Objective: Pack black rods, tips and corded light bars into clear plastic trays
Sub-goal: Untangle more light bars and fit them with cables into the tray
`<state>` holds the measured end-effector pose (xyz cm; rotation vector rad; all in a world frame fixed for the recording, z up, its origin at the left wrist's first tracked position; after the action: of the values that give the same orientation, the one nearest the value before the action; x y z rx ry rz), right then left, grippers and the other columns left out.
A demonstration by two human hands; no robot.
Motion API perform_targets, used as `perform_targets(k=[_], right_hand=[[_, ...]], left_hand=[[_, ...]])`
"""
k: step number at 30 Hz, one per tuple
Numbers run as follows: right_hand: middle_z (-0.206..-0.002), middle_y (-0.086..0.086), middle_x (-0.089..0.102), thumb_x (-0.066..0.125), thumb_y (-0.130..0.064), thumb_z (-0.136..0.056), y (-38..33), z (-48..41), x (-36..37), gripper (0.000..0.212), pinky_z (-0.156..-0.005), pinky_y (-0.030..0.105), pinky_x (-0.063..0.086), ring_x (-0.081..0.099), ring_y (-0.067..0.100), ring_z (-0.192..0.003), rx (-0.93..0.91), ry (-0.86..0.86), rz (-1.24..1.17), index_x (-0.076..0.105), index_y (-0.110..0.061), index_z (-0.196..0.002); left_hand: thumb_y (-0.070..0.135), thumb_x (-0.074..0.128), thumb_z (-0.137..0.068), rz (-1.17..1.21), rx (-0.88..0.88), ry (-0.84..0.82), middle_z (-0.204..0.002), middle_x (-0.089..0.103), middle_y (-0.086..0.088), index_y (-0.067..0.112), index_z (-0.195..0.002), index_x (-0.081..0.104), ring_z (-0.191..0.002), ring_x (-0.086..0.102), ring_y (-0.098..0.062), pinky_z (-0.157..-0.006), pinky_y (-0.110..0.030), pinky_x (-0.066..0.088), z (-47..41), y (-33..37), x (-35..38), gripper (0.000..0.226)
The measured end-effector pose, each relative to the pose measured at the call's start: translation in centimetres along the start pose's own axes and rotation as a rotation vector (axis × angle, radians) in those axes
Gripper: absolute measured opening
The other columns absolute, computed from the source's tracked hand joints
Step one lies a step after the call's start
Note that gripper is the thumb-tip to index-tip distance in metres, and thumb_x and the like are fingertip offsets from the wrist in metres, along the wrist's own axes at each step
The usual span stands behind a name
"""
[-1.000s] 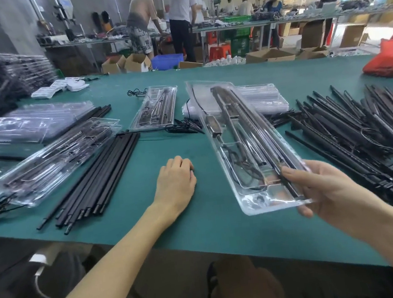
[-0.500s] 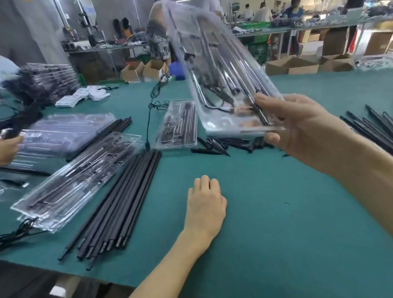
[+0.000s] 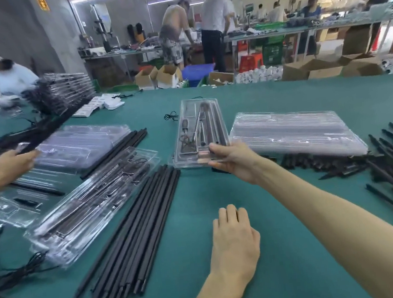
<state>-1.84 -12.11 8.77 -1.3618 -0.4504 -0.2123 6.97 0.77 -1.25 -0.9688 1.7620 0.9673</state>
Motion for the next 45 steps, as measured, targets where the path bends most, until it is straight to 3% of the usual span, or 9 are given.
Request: perform_targets(k=[8, 12, 14, 17, 19, 21, 25, 29, 45], right_hand=[[-0.109, 0.022, 0.061, 0.066, -0.012, -0.095, 3.8, -5.4, -0.6, 0.029, -0.064, 0.026, 0.062, 0.072, 0.037, -0.09, 0.05, 0.14, -0.013, 0.057, 0.014, -0.104], [-0.143, 0.025, 0.043, 0.069, -0.007, -0.093, 3.4, -6.4, 0.6, 0.071, -0.073, 0.028, 0.061, 0.073, 0.03, -0.095, -0.015, 0.174, -0.03, 0.024, 0.016, -0.144], [-0.133, 0.028, 0.051, 0.068, 0.002, -0.091, 3.5, -6.6, 0.6, 0.078, -0.075, 0.026, 0.061, 0.074, 0.023, -0.089, -0.013, 0.171, 0.053, 0.017, 0.012, -0.149], [-0.089, 0.008, 0.057, 0.074, -0.002, -0.087, 3.8, -6.0, 0.4, 0.038, -0.061, 0.013, 0.051, 0.063, -0.004, -0.065, -0.047, 0.223, 0.442, 0.045, -0.002, -0.111], [-0.08, 0.0, 0.049, 0.072, -0.007, -0.09, 4.1, -5.4, -0.2, 0.032, -0.052, 0.015, 0.04, 0.055, 0.003, -0.062, -0.127, 0.294, 0.684, 0.041, -0.015, -0.087], [-0.101, 0.01, 0.06, 0.06, -0.002, -0.097, 4.3, -4.7, -0.8, 0.016, -0.056, 0.021, 0.05, 0.068, 0.017, -0.068, -0.179, 0.325, 0.773, 0.049, -0.007, -0.107], [-0.128, 0.015, 0.052, 0.046, -0.001, -0.102, 4.4, -3.6, -2.0, 0.04, -0.057, 0.023, 0.058, 0.071, 0.018, -0.057, -0.234, 0.449, 0.811, 0.041, -0.003, -0.142], [-0.135, 0.011, 0.034, 0.044, 0.003, -0.1, 4.4, -2.5, -2.9, 0.045, -0.059, 0.024, 0.059, 0.071, 0.018, -0.061, -0.303, 0.461, 0.897, 0.039, -0.006, -0.144], [-0.12, -0.001, 0.046, 0.054, -0.01, -0.1, 6.0, 12.8, -8.5, 0.018, -0.06, 0.027, 0.058, 0.069, 0.01, -0.072, -0.299, 0.351, 0.986, 0.055, -0.014, -0.118]], left_hand=[[0.029, 0.023, -0.09, 0.006, -0.008, 0.003, -0.098, 0.047, 0.001, 0.021, -0.097, 0.049, -0.091, 0.044, -0.023, -0.079, -0.038, 0.045, 0.0, 0.0, 0.1, 0.028], [0.028, 0.026, -0.09, 0.007, -0.02, 0.008, -0.096, 0.046, 0.001, 0.021, -0.095, 0.048, -0.089, 0.043, -0.022, -0.078, -0.036, 0.043, 0.1, -0.1, 0.2, 0.024], [0.028, 0.027, -0.091, 0.004, -0.022, -0.003, -0.098, 0.046, 0.001, 0.02, -0.097, 0.048, -0.091, 0.043, -0.022, -0.079, -0.036, 0.042, 0.2, -0.1, 0.3, 0.023], [0.027, 0.028, -0.091, 0.008, -0.025, -0.01, -0.1, 0.047, 0.001, 0.019, -0.099, 0.049, -0.093, 0.043, -0.023, -0.081, -0.037, 0.043, 0.2, 0.0, 0.1, 0.023], [0.028, 0.026, -0.091, 0.008, -0.025, -0.02, -0.101, 0.047, 0.0, 0.019, -0.1, 0.05, -0.094, 0.043, -0.023, -0.082, -0.037, 0.044, 0.2, 0.2, -0.1, 0.026], [0.028, 0.027, -0.092, 0.011, -0.031, -0.029, -0.102, 0.047, 0.0, 0.019, -0.102, 0.05, -0.095, 0.043, -0.023, -0.084, -0.037, 0.043, 0.2, 0.2, -0.1, 0.027], [0.027, 0.031, -0.094, 0.01, -0.045, -0.036, -0.103, 0.045, 0.001, 0.019, -0.104, 0.049, -0.097, 0.041, -0.022, -0.086, -0.036, 0.042, 0.2, 0.0, 0.0, 0.022], [0.026, 0.037, -0.093, 0.031, -0.044, -0.001, -0.1, 0.047, 0.001, 0.019, -0.101, 0.051, -0.095, 0.044, -0.022, -0.084, -0.037, 0.044, 0.1, 0.0, 0.2, 0.018], [0.026, 0.045, -0.096, -0.001, -0.022, 0.048, -0.1, 0.05, 0.0, 0.018, -0.1, 0.054, -0.097, 0.046, -0.024, -0.083, -0.037, 0.043, -0.2, -0.2, 0.4, 0.013]])
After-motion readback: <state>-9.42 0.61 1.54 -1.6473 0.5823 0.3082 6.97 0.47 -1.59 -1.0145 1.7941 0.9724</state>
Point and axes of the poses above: each hand's wrist, its own z-axis away from the middle knuckle, its own x-axis out of the palm, y = z × x, the point moved 1 cm from there along -z, towards the middle knuckle
